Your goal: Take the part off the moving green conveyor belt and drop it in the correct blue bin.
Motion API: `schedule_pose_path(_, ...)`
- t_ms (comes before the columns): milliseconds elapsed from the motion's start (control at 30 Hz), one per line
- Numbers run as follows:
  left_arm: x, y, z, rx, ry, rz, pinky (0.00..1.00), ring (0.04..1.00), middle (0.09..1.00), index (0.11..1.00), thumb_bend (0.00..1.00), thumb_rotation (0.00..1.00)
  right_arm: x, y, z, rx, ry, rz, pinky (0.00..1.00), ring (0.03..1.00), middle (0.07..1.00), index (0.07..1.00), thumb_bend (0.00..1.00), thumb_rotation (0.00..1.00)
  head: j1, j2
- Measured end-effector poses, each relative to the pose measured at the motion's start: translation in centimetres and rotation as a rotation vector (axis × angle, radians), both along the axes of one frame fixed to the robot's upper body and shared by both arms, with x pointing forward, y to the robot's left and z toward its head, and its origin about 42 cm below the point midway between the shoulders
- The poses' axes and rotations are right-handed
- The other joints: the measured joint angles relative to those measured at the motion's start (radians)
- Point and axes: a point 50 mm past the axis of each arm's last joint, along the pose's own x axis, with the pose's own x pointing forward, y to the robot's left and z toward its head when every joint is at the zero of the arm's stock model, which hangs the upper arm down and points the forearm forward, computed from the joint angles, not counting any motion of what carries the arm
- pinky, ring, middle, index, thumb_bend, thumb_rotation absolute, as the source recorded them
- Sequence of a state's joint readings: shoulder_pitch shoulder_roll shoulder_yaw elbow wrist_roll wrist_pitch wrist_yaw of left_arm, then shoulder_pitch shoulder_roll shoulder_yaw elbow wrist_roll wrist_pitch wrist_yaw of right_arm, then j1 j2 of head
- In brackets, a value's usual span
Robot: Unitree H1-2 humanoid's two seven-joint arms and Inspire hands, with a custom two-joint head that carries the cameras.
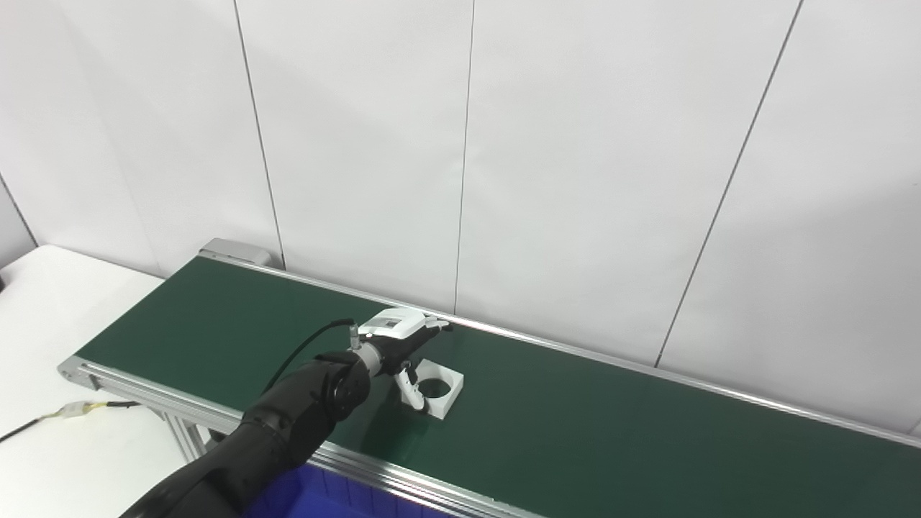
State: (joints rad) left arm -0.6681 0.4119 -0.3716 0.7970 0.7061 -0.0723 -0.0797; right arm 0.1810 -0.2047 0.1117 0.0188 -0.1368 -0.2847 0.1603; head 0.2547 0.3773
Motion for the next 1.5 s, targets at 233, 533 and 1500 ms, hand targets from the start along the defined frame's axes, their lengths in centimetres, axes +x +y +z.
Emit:
schedule_pose_path(233,0.0,-2.0,-1.5,-0.091,-0.003,-0.042,0.70,0.800,0.861,0.803,0.57,0.00,-0.3,0.2,0.0,0.010,0.002,-0.007,0.79,0.866,0.890,0.933,0.87,0.03,-0.006,0.015)
schedule_pose_path(533,1.0,-4.1,-1.1,-0.088,0.024,-0.086,0.56,0.722,0.869,0.751,0.60,0.00,-1.0,0.7,1.0,0.027,-0.020,-0.013,0.81,0.879,0.904,0.946,0.84,0.02,-0.005,0.044)
schedule_pose_path(1500,-0.6,-5.6,2.2,-0.243,-0.280,-0.126,0.32,0.379,0.460,0.518,0.50,0.00,-0.7,0.8,1.5,0.032,-0.040,-0.026,0.78,0.866,0.894,0.940,0.84,0.01,-0.034,0.051)
